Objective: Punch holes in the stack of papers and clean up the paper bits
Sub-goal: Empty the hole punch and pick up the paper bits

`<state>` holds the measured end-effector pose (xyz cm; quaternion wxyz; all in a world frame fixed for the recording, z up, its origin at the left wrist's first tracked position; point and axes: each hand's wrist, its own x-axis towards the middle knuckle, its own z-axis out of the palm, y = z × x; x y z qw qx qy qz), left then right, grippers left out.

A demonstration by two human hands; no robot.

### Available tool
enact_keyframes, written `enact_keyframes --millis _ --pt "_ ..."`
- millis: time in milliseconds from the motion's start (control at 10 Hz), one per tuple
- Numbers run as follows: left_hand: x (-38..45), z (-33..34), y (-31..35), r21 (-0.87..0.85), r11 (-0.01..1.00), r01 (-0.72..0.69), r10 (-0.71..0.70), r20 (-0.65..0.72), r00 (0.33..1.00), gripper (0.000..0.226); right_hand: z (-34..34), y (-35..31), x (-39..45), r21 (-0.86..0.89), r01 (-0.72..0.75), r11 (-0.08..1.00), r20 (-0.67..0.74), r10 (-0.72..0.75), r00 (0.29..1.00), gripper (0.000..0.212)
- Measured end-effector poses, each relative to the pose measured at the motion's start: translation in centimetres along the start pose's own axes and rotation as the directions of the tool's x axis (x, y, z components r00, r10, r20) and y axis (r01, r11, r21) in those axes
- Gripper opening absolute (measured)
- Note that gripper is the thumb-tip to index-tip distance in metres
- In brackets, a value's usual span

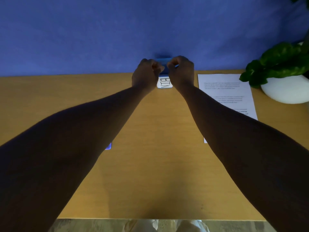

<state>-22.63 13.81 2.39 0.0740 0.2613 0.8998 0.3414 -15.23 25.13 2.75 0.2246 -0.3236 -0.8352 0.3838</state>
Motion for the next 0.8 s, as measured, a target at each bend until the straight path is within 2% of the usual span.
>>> enact_keyframes --millis 200,400,500,600,700,800 --pt "3.2 0.2 0.7 0.03 0.999 0.016 -0.018 0.065 0.998 0.021 -0.3 0.0 2.8 -0.11 -0.017 0.994 0.049 0.023 0.999 0.012" --pt "4.0 0.3 1.2 0.151 0.988 0.022 -0.04 0.116 0.992 0.022 0.3 0.2 3.7 -0.326 0.062 0.943 0.212 0.009 0.977 0.019" --pt "4.1 0.1 1.2 0.156 0.988 0.015 -0.031 0.103 0.994 0.018 0.4 0.1 3.8 -0.384 0.079 0.92 0.208 0.002 0.978 0.017" --pt "4.3 -0.1 1.3 0.154 0.987 0.045 -0.057 0.071 0.996 0.018 0.1 -0.3 3.6 -0.358 0.051 0.932 0.157 0.006 0.988 0.015" --pt "4.5 0.2 1.1 0.201 0.977 0.065 -0.078 0.058 0.995 0.028 -0.1 -0.1 3.5 -0.353 0.061 0.934 0.15 -0.008 0.989 0.014" --pt "4.4 0.3 1.4 0.257 0.966 0.039 -0.059 0.069 0.996 0.026 -0.3 -0.3 3.3 -0.315 0.077 0.946 0.149 -0.031 0.988 0.015"
